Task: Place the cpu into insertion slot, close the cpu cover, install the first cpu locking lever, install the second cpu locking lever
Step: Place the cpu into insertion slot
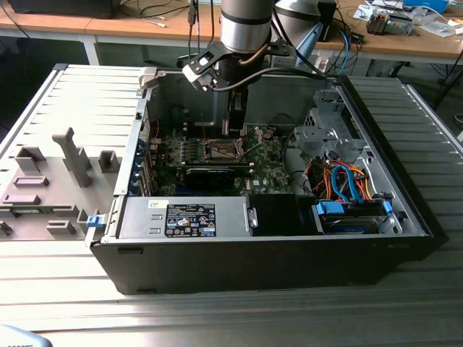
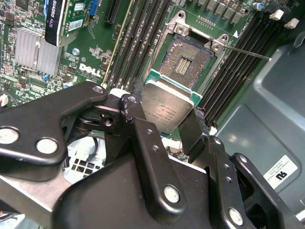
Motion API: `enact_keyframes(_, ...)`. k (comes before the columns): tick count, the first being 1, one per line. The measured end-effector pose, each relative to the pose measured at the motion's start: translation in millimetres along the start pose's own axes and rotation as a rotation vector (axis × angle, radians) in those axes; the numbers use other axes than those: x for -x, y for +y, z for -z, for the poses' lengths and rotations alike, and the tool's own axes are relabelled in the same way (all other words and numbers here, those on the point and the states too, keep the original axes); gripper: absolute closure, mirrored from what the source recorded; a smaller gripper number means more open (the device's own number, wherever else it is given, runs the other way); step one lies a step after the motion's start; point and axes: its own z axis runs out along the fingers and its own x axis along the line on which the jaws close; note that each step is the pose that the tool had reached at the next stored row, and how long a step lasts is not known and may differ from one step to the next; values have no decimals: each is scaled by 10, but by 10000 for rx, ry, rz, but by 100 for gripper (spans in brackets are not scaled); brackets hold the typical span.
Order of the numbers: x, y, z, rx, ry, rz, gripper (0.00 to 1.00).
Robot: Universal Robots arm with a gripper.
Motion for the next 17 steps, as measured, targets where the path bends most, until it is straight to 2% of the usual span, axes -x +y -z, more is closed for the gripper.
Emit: enact_keyframes(17, 0, 0, -33, 0, 0, 0, 46)
